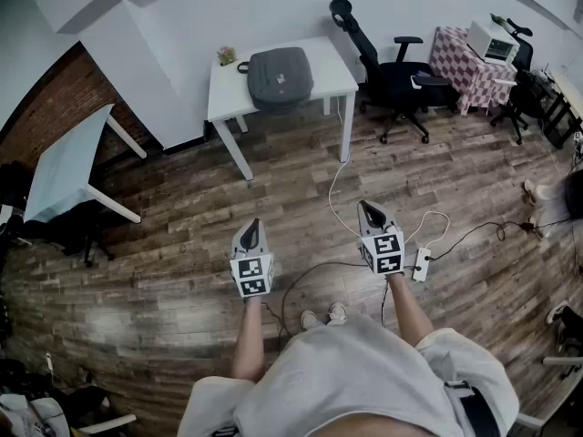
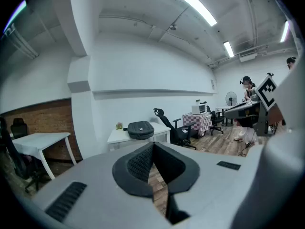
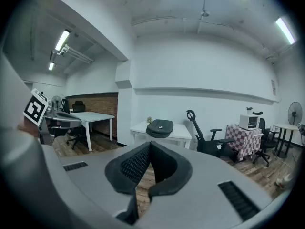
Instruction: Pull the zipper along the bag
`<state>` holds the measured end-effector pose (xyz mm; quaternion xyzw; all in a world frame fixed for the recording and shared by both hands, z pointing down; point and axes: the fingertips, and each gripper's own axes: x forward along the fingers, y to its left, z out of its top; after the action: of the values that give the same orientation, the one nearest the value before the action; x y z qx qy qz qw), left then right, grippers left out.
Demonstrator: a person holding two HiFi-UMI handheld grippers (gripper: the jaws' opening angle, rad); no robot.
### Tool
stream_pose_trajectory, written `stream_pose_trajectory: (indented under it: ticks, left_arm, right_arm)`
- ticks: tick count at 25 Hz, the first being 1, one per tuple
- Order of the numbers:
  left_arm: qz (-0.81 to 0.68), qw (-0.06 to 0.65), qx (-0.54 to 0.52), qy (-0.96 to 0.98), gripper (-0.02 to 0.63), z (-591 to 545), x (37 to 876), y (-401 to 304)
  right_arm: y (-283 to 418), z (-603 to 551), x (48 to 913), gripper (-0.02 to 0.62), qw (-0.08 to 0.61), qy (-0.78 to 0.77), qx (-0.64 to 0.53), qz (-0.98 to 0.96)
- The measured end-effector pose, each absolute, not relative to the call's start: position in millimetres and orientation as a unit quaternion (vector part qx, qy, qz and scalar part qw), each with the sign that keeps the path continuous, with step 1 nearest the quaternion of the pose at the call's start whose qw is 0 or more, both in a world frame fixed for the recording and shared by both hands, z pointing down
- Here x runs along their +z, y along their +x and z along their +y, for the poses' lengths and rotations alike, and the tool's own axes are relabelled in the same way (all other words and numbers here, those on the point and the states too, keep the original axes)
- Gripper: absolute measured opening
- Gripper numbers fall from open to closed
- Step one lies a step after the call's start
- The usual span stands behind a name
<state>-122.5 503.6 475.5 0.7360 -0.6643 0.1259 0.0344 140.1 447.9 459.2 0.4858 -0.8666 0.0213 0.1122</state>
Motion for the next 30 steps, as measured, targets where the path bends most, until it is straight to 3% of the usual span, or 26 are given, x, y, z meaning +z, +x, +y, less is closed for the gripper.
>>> stream_pose_trajectory:
  ticks: [30]
  left_arm:
    - [-0.672,0.045,0.133,0.727,0.026,462,484,-73]
  right_arm:
    - [173,401,478,0.014,0.128,0.459,0.026,-0.879]
